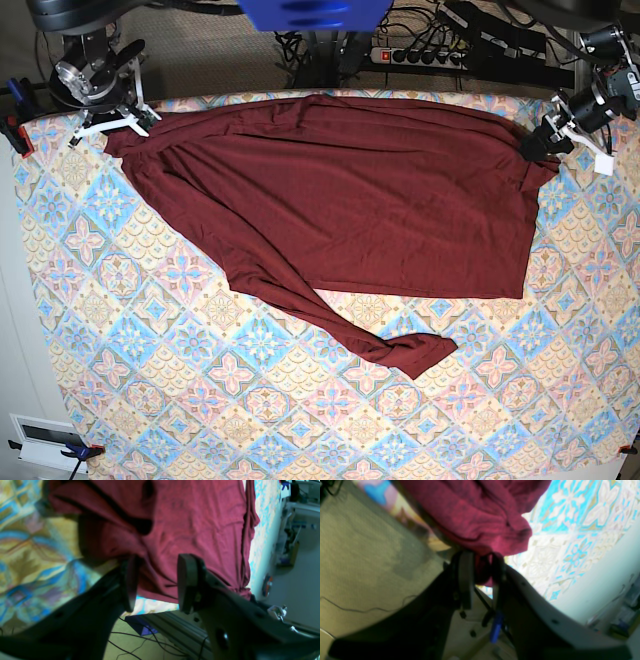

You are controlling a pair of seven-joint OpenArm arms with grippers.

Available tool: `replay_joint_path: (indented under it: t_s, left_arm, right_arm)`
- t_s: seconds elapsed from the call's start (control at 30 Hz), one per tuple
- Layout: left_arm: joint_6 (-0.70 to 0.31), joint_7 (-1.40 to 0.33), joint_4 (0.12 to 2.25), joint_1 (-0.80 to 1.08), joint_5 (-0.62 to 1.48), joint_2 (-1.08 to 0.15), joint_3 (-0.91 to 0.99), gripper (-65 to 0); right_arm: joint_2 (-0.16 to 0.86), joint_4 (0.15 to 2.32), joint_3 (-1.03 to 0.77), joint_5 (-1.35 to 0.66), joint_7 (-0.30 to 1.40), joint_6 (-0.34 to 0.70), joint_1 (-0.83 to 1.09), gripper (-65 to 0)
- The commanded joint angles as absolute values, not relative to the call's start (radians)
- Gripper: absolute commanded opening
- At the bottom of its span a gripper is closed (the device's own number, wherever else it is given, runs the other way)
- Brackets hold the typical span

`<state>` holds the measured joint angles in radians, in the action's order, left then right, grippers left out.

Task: Layout the t-shirt on the table in an organized manner, then fold the t-shirt properly
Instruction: 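Lower the stretched edge onto the table and release both grippers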

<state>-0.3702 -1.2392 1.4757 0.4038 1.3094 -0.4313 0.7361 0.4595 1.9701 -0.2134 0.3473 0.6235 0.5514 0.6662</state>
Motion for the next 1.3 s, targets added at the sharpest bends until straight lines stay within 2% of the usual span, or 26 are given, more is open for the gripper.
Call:
replay_joint_path:
  t_s: [0.0,0.4,0.53,0.63,0.87,1.13,1.27]
  left_arm:
    - [-0.375,-1.231,1.494,0.404,1.326,-0.453,0.782,-39.9]
    - [-0.371,-1.253,1.526,0.302,1.349,-0.478,0.923,-39.9]
    - [-0.371,-1.254,1.526,0.251,1.291,-0.475,0.921,-39.9]
    - [-0.371,-1.256,1.526,0.222,1.236,-0.456,0.892,-39.8]
    - [-0.371,-1.256,1.524,0.174,1.129,-0.406,0.886,-39.7]
    - [-0.371,-1.248,1.524,0.134,1.099,-0.364,0.746,-39.7]
    - [-0.371,-1.248,1.524,0.094,1.093,-0.323,0.74,-39.7]
  right_arm:
    - [0.472,1.989,-0.246,0.357,0.624,0.539,0.662,-53.1]
    - [0.444,1.989,-0.34,0.357,0.648,0.539,0.532,-53.1]
    - [0.444,1.991,-0.334,0.357,0.671,0.539,0.53,-53.1]
    - [0.444,1.988,-0.34,0.364,0.688,0.539,0.532,-53.1]
    - [0.444,1.986,-0.329,0.573,0.708,0.539,0.605,-53.1]
    - [0.446,1.988,-0.295,0.579,0.708,0.541,0.684,-53.1]
    - [0.446,1.985,-0.297,0.575,0.657,0.541,0.68,-53.2]
